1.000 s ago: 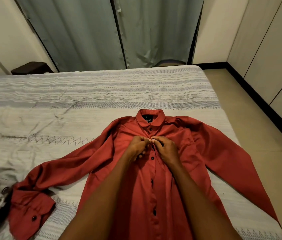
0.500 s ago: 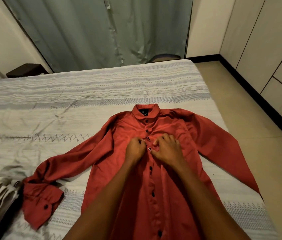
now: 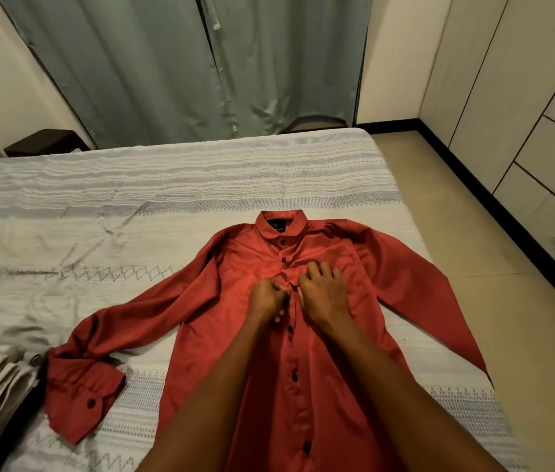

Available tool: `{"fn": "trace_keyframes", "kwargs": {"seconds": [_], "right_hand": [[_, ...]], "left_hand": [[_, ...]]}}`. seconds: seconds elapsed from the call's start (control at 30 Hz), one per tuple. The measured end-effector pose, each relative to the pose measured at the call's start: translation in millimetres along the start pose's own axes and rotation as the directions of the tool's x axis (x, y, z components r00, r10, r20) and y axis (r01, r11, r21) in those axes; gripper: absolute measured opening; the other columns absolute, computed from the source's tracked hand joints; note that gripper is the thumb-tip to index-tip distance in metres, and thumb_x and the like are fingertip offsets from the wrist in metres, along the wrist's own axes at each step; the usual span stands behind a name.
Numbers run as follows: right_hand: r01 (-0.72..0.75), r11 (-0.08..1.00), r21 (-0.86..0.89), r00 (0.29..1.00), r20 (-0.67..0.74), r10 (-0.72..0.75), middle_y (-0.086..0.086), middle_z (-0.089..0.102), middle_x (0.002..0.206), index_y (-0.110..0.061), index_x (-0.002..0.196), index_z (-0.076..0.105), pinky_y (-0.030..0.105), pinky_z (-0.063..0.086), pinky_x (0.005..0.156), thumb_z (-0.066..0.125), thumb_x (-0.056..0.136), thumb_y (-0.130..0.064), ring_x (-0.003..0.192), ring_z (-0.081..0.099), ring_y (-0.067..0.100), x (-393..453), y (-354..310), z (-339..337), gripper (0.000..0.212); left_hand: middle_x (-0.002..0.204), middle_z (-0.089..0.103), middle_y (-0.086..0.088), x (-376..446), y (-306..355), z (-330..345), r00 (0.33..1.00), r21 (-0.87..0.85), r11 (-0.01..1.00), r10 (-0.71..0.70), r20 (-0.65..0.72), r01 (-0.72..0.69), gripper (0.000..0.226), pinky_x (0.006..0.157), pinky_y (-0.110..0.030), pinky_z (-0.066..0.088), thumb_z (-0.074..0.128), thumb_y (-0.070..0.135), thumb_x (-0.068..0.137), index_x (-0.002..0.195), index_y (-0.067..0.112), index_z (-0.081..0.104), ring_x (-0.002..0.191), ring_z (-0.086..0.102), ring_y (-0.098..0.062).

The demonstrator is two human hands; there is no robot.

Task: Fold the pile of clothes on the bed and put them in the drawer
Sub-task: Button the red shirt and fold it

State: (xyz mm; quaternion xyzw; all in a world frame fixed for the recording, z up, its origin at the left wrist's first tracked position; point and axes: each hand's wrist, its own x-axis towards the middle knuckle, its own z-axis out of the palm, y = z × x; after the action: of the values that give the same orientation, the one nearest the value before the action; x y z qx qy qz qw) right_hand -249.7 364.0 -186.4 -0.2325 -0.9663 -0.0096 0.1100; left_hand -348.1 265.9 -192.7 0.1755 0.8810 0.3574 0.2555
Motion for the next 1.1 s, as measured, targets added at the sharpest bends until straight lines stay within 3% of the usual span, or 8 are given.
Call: {"fn": "trace_keyframes", "kwargs": {"seconds": [0.07, 0.17, 0.4, 0.63, 0.83, 1.1], "right_hand": [[-0.027, 0.995, 0.1, 0.999, -0.014, 0.029, 0.004, 0.066, 0.105, -0.017, 0.099, 0.071, 0.041, 0.043, 0.081, 0.066, 0.09, -0.035, 0.099, 0.055, 0.029, 3, -5, -5, 0.02], [-0.098, 0.952, 0.288, 0.994, -0.017, 0.107, 0.001, 0.069, 0.108, -0.018, 0.103, 0.068, 0.038, 0.041, 0.086, 0.057, 0.097, -0.033, 0.106, 0.053, 0.027, 4, -10, -12, 0.02], [-0.139, 0.889, 0.437, 0.989, 0.025, 0.143, -0.003, 0.072, 0.103, -0.025, 0.106, 0.071, 0.035, 0.046, 0.077, 0.057, 0.096, -0.033, 0.099, 0.059, 0.023, -2, -11, -2, 0.019], [-0.204, 0.714, 0.67, 0.974, 0.067, 0.216, -0.009, 0.075, 0.097, -0.027, 0.102, 0.076, 0.032, 0.052, 0.071, 0.064, 0.092, -0.027, 0.087, 0.067, 0.014, -6, -3, 10, 0.016], [-0.253, 0.701, 0.667, 0.956, 0.059, 0.288, -0.01, 0.074, 0.097, -0.032, 0.102, 0.074, 0.032, 0.05, 0.064, 0.064, 0.093, -0.031, 0.084, 0.067, 0.015, -11, -8, 13, 0.014], [-0.121, 0.793, 0.597, 0.98, -0.055, 0.191, -0.007, 0.074, 0.107, -0.036, 0.117, 0.073, 0.036, 0.051, 0.073, 0.057, 0.098, -0.032, 0.099, 0.063, 0.021, -15, -10, 17, 0.025]], "left_hand": [[0.048, 0.053, -0.005, 1, 0, -2, 0.998, -0.1, 0.993, -0.061, 0.025, 0.063, 0.031, 0.031, -0.017, 0.037, 0.052, 0.008, 0.097, 0.068, 0.015, 0.059, 0.026, 0.045, -0.01], [0.057, 0.054, -0.008, 0, 1, -3, 0.996, -0.18, 0.98, -0.072, 0.052, 0.081, 0.03, 0.031, -0.019, 0.039, 0.046, 0.004, 0.098, 0.073, 0.014, 0.059, 0.027, 0.045, -0.007], [0.059, 0.055, -0.006, 1, 2, -5, 0.996, -0.247, 0.967, -0.049, 0.074, 0.066, 0.021, 0.032, -0.019, 0.041, 0.049, 0.008, 0.1, 0.083, 0.013, 0.06, 0.031, 0.047, -0.005], [0.059, 0.056, -0.006, 2, 4, -4, 0.999, -0.434, 0.9, -0.031, 0.043, 0.046, 0.022, 0.035, -0.02, 0.044, 0.054, 0.002, 0.098, 0.08, 0.008, 0.064, 0.035, 0.048, -0.007], [0.059, 0.057, -0.007, 4, 5, -1, 0.999, -0.458, 0.888, -0.036, 0.037, 0.049, 0.022, 0.034, -0.019, 0.043, 0.056, 0.001, 0.096, 0.077, 0.007, 0.065, 0.034, 0.049, -0.005], [0.059, 0.057, -0.009, 7, 3, 0, 0.998, -0.518, 0.853, -0.052, 0.029, 0.059, 0.024, 0.037, -0.022, 0.048, 0.056, -0.003, 0.095, 0.074, 0.007, 0.063, 0.036, 0.051, -0.006]]}}
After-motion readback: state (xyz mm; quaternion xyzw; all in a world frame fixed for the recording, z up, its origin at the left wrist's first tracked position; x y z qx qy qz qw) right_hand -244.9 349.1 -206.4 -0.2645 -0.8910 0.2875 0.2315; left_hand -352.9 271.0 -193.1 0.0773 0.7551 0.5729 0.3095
